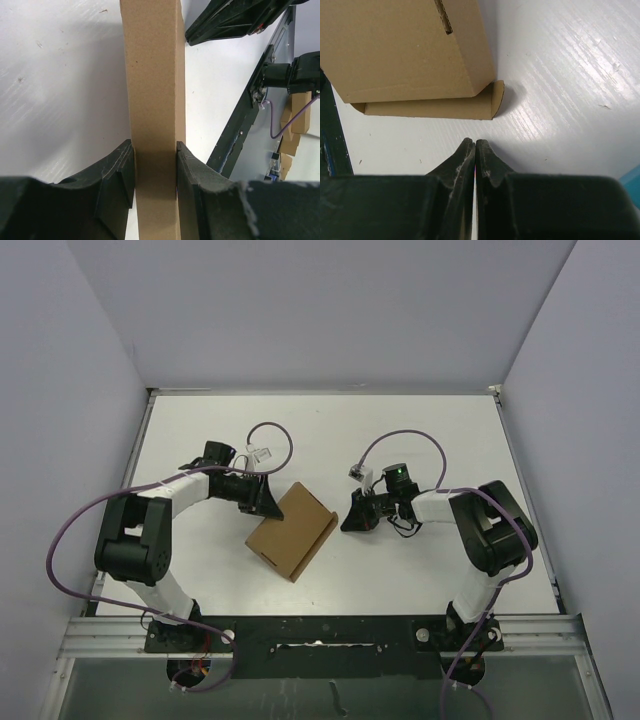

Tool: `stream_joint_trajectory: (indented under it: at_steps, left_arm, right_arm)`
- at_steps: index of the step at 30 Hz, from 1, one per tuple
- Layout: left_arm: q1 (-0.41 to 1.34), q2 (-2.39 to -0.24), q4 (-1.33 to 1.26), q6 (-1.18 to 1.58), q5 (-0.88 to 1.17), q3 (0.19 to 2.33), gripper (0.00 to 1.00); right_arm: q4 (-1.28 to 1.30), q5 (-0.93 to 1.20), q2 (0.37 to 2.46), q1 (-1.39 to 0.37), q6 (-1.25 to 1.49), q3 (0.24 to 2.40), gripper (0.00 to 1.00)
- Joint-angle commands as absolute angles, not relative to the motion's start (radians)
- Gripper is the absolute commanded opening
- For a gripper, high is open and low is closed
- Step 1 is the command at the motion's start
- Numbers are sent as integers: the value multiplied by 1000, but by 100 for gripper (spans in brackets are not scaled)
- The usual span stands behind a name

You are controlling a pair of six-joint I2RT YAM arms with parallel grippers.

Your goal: Fold the paper box

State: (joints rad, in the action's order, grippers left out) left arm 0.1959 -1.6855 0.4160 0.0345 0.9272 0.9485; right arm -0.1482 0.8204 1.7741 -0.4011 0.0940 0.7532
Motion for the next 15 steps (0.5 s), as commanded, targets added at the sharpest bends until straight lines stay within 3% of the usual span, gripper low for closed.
stream_joint_trajectory:
  at_steps: [1,8,15]
  left_arm:
    - [190,-1716,359,7,909,953,1]
    - [191,-1732,364,5,918,956,1]
    - [198,-1734,376,0,918,960,1]
  right_arm:
    - [-161,841,1737,-403,83,766,0]
    - [-187,881,1722,-373,85,774,5]
    - [-196,888,1694,-376,52,770,19]
